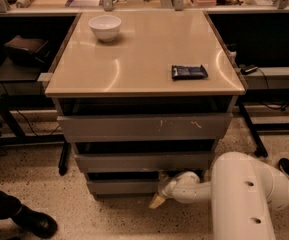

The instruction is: Open bottom drawer

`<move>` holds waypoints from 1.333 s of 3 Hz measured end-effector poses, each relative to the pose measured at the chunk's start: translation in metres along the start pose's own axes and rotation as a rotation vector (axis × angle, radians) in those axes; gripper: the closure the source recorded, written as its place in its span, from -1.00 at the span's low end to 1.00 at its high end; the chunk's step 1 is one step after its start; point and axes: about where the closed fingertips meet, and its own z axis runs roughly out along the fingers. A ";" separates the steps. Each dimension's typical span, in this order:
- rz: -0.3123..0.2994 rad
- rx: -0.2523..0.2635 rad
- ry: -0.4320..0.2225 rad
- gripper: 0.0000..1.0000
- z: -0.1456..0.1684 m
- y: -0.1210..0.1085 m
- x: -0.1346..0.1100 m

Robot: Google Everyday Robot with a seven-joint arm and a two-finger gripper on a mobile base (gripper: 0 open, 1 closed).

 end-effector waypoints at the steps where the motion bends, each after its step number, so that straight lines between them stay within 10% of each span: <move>1: 0.000 0.000 0.000 -0.62 0.000 0.000 0.000; 4: 0.000 0.000 0.000 0.78 0.000 0.000 0.000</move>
Offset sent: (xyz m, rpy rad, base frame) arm 0.0000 0.0000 0.0000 0.0000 0.0000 0.0000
